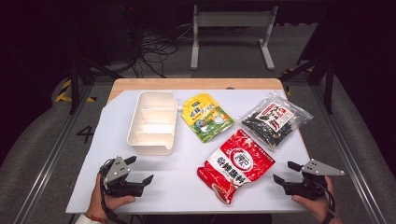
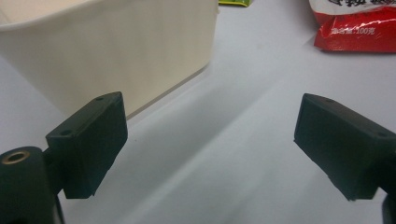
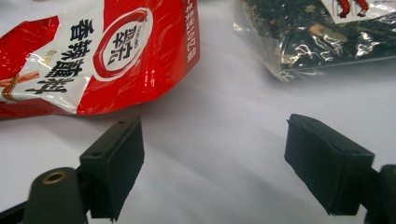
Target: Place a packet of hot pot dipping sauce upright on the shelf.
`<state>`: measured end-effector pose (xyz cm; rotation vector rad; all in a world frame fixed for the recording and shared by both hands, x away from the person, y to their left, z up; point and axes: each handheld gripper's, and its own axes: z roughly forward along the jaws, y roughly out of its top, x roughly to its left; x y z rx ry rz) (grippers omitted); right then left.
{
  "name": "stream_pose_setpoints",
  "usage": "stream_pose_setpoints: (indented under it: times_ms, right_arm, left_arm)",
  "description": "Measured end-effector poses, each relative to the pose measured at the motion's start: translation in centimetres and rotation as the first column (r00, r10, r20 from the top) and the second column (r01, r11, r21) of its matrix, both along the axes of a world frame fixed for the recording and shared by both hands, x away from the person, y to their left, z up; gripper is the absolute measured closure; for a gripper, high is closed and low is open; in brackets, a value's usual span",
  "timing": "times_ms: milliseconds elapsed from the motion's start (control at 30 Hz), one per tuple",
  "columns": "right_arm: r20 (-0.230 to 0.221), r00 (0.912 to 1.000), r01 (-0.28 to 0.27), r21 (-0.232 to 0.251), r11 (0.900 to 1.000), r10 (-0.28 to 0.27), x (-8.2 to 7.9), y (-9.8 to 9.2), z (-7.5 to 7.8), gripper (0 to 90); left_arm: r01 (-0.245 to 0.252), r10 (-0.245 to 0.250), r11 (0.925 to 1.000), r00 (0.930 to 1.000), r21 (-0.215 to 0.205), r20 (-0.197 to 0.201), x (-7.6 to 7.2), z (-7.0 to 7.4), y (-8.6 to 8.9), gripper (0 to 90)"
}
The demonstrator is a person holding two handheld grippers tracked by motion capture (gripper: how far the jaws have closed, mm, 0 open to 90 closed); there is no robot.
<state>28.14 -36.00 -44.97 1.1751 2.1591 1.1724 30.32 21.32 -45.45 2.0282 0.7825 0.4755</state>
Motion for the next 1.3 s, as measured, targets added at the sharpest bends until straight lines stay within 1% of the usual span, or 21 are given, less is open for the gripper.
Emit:
stream_pose_setpoints:
  times_ms: [133, 167, 200, 300, 333, 433, 500, 533, 700, 767, 800, 833, 900, 933, 967, 1067, 1133, 1167, 1233, 1300]
  right_arm:
    - [-0.025, 0.9994, -0.024, -0.011, 1.000, 0.024, 0.0, 0.5, -0.2, 20.1]
    - [-0.025, 0.9994, -0.024, -0.011, 1.000, 0.024, 0.0, 0.5, -0.2, 20.1]
    - [-0.034, 0.9990, -0.029, -0.015, 0.999, 0.028, 0.0, 0.9, -0.2, 20.3]
    - [-0.054, 0.9973, -0.051, -0.015, 0.999, 0.050, 0.2, 1.4, -0.2, 20.1]
    - [-0.064, 0.9961, -0.061, -0.017, 0.998, 0.060, 0.3, 1.7, -0.2, 19.8]
    - [-0.096, 0.9922, -0.083, -0.016, 0.996, 0.081, 0.4, 2.4, -0.5, 19.4]
    - [-0.101, 0.9903, -0.099, -0.028, 0.995, 0.095, 0.3, 2.8, -0.5, 19.4]
    - [-0.107, 0.9884, -0.110, -0.022, 0.994, 0.107, 0.3, 3.1, -0.5, 19.4]
    - [-0.127, 0.9817, -0.146, -0.027, 0.989, 0.142, 0.3, 4.0, -0.6, 19.4]
    - [-0.142, 0.9781, -0.154, -0.002, 0.988, 0.152, 0.4, 4.2, -0.6, 19.4]
    - [-0.142, 0.9781, -0.154, -0.002, 0.988, 0.152, 0.4, 4.2, -0.6, 19.4]
    - [-0.148, 0.9760, -0.161, 0.004, 0.987, 0.160, 0.4, 4.4, -0.6, 19.3]
    - [-0.163, 0.9711, -0.176, 0.000, 0.984, 0.174, 0.5, 5.2, -0.7, 18.9]
    - [-0.163, 0.9696, -0.185, 0.005, 0.983, 0.183, 0.5, 5.5, -0.7, 19.1]
    - [-0.171, 0.9660, -0.194, 0.017, 0.981, 0.194, 0.5, 5.9, -0.7, 19.1]
    - [-0.177, 0.9626, -0.204, 0.025, 0.979, 0.205, 0.7, 6.9, -0.7, 18.8]
    - [-0.179, 0.9621, -0.204, 0.030, 0.978, 0.206, 0.8, 7.1, -0.7, 18.8]
    - [-0.183, 0.9608, -0.202, 0.050, 0.978, 0.208, 1.0, 7.4, -0.7, 19.4]
    - [-0.180, 0.9651, -0.182, 0.060, 0.981, 0.190, 1.2, 7.8, -0.7, 21.9]
    - [-0.192, 0.9633, -0.172, 0.092, 0.981, 0.187, 1.5, 8.2, -0.8, 24.1]
  left_arm:
    - [0.018, -0.017, 0.9998, 0.9998, 0.013, -0.003, 0.0, -0.1, -0.3, 12.0]
    - [0.018, -0.017, 0.9998, 0.9998, 0.013, -0.003, 0.0, -0.1, -0.3, 12.0]
    - [0.022, -0.022, 0.9996, 0.9998, 0.018, 0.001, 0.1, -0.2, -0.4, 12.1]
    - [0.034, -0.034, 0.9989, 0.9994, 0.030, -0.011, 0.1, -0.5, -0.5, 12.3]
    - [0.039, -0.039, 0.9986, 0.9992, 0.035, -0.010, 0.1, -0.5, -0.4, 12.5]
    - [0.042, -0.042, 0.9989, 0.9991, 0.019, -0.011, -0.1, -0.3, -0.6, 13.2]
    - [0.049, -0.049, 0.9985, 0.9987, 0.022, -0.010, -0.1, -0.2, -0.7, 13.7]
    - [0.053, -0.052, 0.9982, 0.9986, 0.029, -0.011, -0.2, -0.3, -0.8, 13.8]
    - [0.061, -0.060, 0.9974, 0.9979, 0.039, -0.024, 0.0, -0.4, -1.1, 13.9]
    - [0.064, -0.063, 0.9970, 0.9977, 0.043, -0.025, 0.0, -0.4, -1.2, 13.9]
    - [0.064, -0.063, 0.9970, 0.9977, 0.043, -0.025, 0.0, -0.4, -1.2, 13.9]
    - [0.065, -0.064, 0.9969, 0.9977, 0.043, -0.022, 0.0, -0.5, -1.3, 13.9]
    - [0.063, -0.062, 0.9967, 0.9978, 0.051, -0.024, -0.1, -0.5, -1.3, 14.0]
    - [0.066, -0.064, 0.9967, 0.9976, 0.048, -0.025, -0.1, -0.5, -1.3, 14.0]
    - [0.065, -0.064, 0.9967, 0.9976, 0.048, -0.025, -0.1, -0.4, -1.3, 14.1]
    - [0.072, -0.071, 0.9961, 0.9971, 0.050, -0.029, 0.0, -0.4, -1.4, 14.4]
    - [0.073, -0.071, 0.9959, 0.9969, 0.054, -0.032, 0.0, -0.5, -1.5, 14.4]
    - [0.074, -0.072, 0.9958, 0.9968, 0.053, -0.034, 0.0, -0.5, -1.5, 14.4]
    - [0.077, -0.075, 0.9956, 0.9964, 0.053, -0.038, 0.0, -0.6, -1.7, 14.4]
    - [0.079, -0.077, 0.9952, 0.9963, 0.058, -0.038, 0.0, -0.6, -1.7, 14.4]
